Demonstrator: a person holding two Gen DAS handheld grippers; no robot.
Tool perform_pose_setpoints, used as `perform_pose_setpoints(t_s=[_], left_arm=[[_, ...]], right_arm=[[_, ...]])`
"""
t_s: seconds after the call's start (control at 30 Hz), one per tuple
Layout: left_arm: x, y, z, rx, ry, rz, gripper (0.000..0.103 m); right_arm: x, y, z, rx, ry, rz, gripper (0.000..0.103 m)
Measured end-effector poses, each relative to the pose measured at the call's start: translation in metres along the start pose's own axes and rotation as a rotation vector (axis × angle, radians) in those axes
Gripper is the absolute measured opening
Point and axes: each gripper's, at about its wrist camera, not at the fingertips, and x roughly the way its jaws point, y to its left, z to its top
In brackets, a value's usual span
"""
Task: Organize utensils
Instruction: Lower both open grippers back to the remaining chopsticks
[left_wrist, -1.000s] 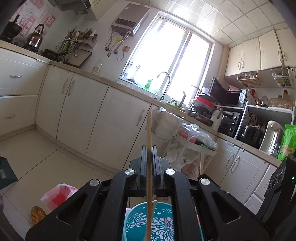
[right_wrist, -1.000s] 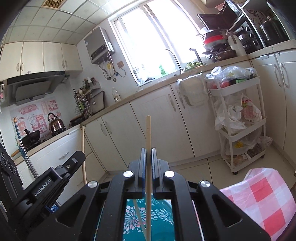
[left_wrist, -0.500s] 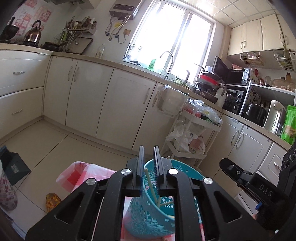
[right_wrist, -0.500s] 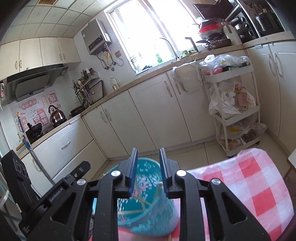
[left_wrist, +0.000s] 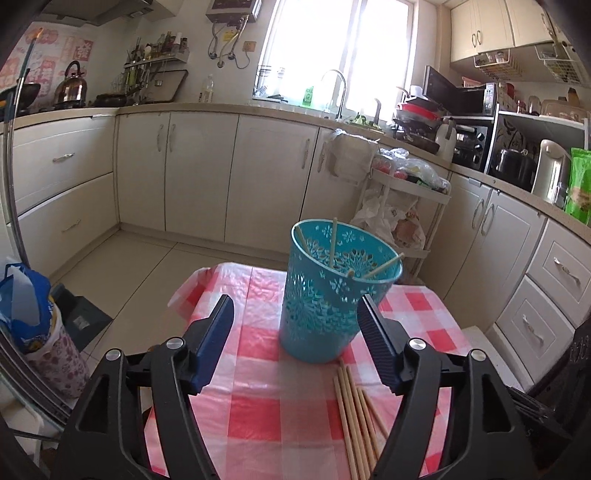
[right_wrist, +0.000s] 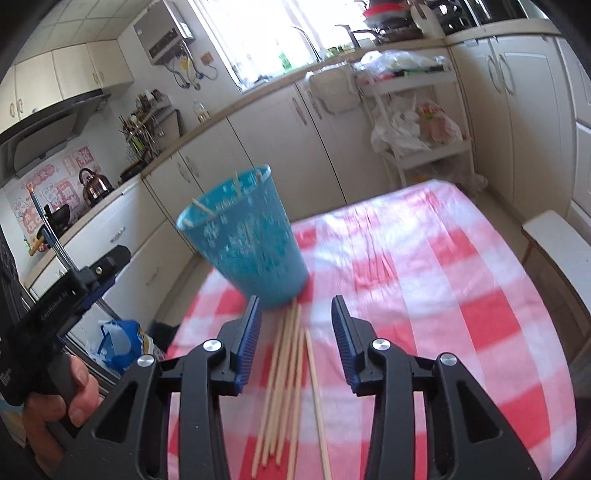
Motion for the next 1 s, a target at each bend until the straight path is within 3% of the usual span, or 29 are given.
perform_pose_setpoints(t_s=[0.43, 0.63, 0.73, 1.0], left_arm=[[-0.026, -0.002, -0.028, 0.046, 0.105, 0.034, 0.077], [-0.004, 0.006, -0.050, 0.056, 0.219, 0.069, 0.079], [0.009, 0.008, -0.060, 0.053, 0.272, 0.073, 0.079], [0.031, -0.011, -0.077, 0.120, 0.342, 0.054, 0.079]], right_arm=[[0.000, 0.007, -0.047, -0.083, 0.141, -0.077, 0.040], [0.013, 0.002, -0.059, -0.135, 0.195, -0.144, 0.040], [0.023, -0.004, -0.062, -0.144, 0.238, -0.152, 0.033], [0.049, -0.001, -0.069, -0.228, 0.283, -0.172, 0.030]])
